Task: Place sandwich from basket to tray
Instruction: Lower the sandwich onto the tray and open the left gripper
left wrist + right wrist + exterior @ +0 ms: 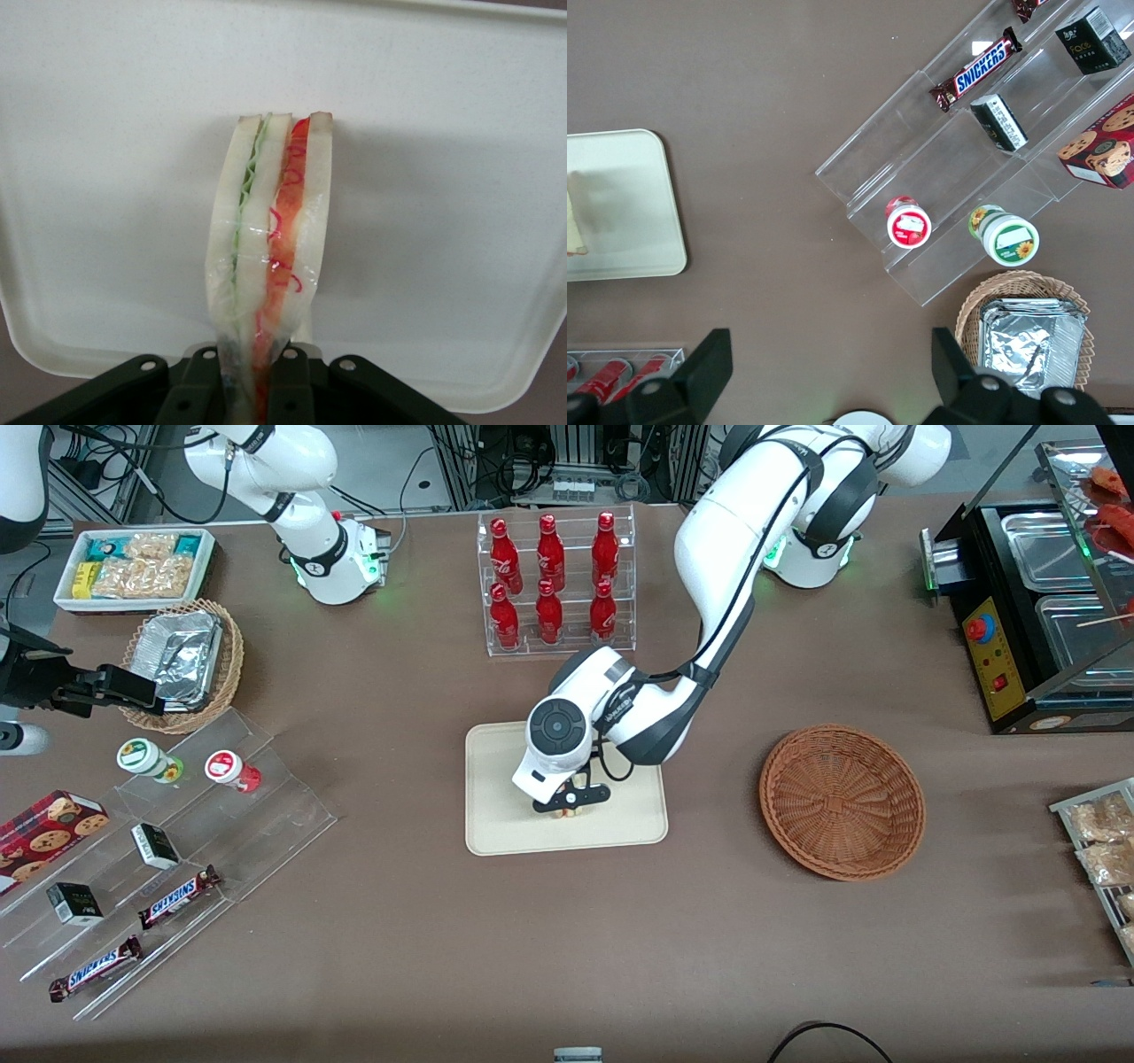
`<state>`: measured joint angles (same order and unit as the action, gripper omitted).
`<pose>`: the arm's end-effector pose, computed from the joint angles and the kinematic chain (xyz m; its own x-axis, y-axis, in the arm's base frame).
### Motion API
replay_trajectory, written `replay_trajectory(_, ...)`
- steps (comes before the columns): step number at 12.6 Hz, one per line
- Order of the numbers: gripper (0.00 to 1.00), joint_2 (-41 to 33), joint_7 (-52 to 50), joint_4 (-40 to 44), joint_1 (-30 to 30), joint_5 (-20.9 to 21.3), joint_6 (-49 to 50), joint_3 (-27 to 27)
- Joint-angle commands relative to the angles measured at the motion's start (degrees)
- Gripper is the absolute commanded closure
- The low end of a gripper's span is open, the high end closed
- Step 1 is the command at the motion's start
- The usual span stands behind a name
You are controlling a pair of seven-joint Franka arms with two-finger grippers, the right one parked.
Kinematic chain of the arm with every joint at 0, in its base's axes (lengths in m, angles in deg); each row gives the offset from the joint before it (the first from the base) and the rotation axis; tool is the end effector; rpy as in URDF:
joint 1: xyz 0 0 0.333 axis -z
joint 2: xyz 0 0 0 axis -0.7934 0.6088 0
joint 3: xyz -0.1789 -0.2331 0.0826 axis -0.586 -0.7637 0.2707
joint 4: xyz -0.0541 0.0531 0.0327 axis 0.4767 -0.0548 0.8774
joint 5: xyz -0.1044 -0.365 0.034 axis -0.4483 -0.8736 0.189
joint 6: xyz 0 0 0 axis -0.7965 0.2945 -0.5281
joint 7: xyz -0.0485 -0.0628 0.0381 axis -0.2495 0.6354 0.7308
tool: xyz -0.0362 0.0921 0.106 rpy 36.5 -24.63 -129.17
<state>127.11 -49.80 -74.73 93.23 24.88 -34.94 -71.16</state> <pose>0.5081 -0.5208 0.2062 0.9596 0.1600 -0.2315 0.1592 -0.9870 -0.0222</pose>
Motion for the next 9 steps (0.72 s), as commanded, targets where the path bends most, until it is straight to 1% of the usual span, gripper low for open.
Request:
replay_trajectory(1, 1.00, 1.2, -1.5, 2.8, 0.8, 1.3, 1.9, 0.7)
replay_trajectory(4, 1.00, 1.3, -2.3, 2.8, 0.8, 1.3, 1.8, 0.7)
replay_trajectory(6, 1.00, 1.4, -4.7, 2.8, 1.0, 1.5, 1.6, 0.8)
replay_trajectory(8, 1.00, 1.8, -5.5, 2.8, 1.3, 3.1, 1.5, 0.8)
replay_trajectory(9, 1.00, 1.8, -5.5, 2.8, 1.3, 3.2, 1.4, 0.8)
